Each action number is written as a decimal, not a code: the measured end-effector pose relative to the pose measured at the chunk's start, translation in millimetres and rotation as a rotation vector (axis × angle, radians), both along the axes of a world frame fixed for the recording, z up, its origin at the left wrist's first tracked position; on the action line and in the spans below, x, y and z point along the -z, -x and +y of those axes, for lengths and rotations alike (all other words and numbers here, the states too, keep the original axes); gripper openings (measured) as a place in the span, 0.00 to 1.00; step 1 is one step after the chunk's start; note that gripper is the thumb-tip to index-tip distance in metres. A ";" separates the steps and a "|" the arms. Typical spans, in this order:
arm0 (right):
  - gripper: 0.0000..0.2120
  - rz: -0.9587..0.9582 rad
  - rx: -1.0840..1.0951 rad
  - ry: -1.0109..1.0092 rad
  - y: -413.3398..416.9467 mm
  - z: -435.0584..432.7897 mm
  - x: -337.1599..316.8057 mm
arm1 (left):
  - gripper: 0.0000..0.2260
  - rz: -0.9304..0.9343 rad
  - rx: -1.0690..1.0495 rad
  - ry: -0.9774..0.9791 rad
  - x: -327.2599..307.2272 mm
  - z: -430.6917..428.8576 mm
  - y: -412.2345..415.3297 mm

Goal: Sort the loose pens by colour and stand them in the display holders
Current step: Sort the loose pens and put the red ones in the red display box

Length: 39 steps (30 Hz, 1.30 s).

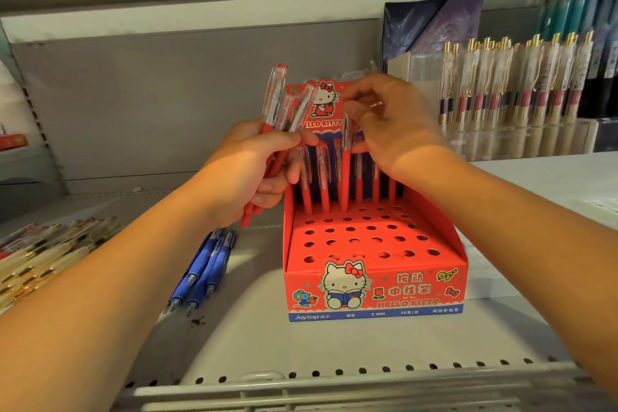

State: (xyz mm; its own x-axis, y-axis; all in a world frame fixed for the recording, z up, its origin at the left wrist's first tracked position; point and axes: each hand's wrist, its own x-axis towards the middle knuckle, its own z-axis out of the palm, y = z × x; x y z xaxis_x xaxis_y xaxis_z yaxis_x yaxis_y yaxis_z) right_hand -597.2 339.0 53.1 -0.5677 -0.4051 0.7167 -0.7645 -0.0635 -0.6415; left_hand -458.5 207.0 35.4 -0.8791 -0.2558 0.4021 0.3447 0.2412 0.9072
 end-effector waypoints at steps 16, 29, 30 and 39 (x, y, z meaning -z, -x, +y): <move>0.07 0.145 0.121 -0.430 -8.6 10.9 1.4 | 0.09 -0.011 -0.033 0.075 1.8 8.9 0.0; 0.09 -0.301 -0.411 0.042 -26.9 11.9 -3.2 | 0.09 -0.046 0.077 0.097 0.0 14.7 -5.6; 0.11 -0.321 -0.425 0.068 -27.3 12.0 -4.2 | 0.11 -0.048 0.079 0.092 -0.5 14.4 -5.8; 0.11 -0.376 -0.321 0.340 -22.8 16.6 -20.1 | 0.14 -0.048 -0.041 0.173 1.6 8.4 -2.7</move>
